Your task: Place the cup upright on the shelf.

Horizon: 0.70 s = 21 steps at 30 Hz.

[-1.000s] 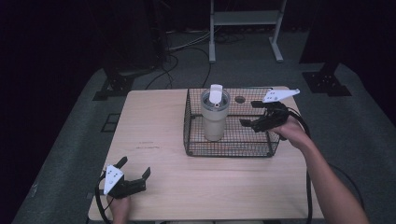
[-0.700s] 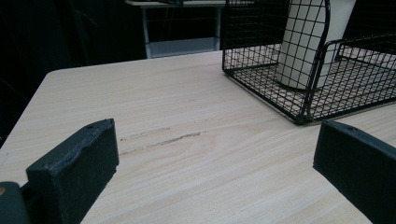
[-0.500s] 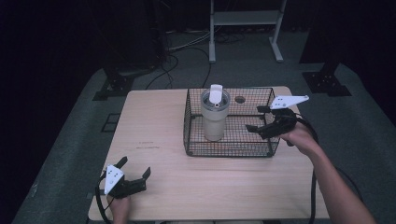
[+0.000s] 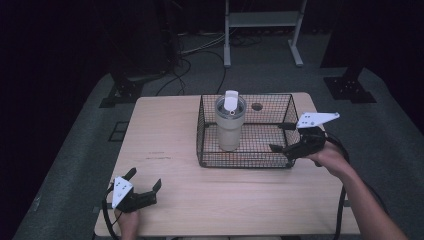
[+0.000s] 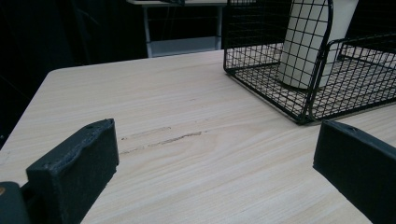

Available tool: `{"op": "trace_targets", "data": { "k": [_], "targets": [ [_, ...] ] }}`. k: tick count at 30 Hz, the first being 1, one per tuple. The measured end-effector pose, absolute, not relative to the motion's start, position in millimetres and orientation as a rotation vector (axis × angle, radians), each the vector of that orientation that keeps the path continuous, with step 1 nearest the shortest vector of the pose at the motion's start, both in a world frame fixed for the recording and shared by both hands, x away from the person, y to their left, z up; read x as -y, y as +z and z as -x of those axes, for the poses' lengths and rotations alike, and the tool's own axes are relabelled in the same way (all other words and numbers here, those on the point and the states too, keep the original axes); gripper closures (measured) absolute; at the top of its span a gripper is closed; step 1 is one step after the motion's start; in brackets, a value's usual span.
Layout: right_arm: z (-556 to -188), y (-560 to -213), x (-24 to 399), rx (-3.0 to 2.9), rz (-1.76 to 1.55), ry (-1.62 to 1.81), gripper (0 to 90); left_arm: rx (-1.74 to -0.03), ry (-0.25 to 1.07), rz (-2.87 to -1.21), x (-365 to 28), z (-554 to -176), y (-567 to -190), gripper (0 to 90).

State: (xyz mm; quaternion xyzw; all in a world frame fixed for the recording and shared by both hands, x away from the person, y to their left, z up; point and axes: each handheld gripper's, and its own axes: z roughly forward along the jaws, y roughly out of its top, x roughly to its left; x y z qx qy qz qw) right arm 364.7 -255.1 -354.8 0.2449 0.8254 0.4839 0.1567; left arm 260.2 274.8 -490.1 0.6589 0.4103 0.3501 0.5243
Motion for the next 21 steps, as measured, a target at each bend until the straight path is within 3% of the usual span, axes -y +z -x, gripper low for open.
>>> {"op": "trace_targets", "data": {
  "k": [21],
  "targets": [
    [-328.1, -366.8, 265.3, -2.361, -0.66, 1.43, 9.1, -0.981, 0.843, -1.577, -274.2, -260.2, -490.3, 0.0]
  ]
}}
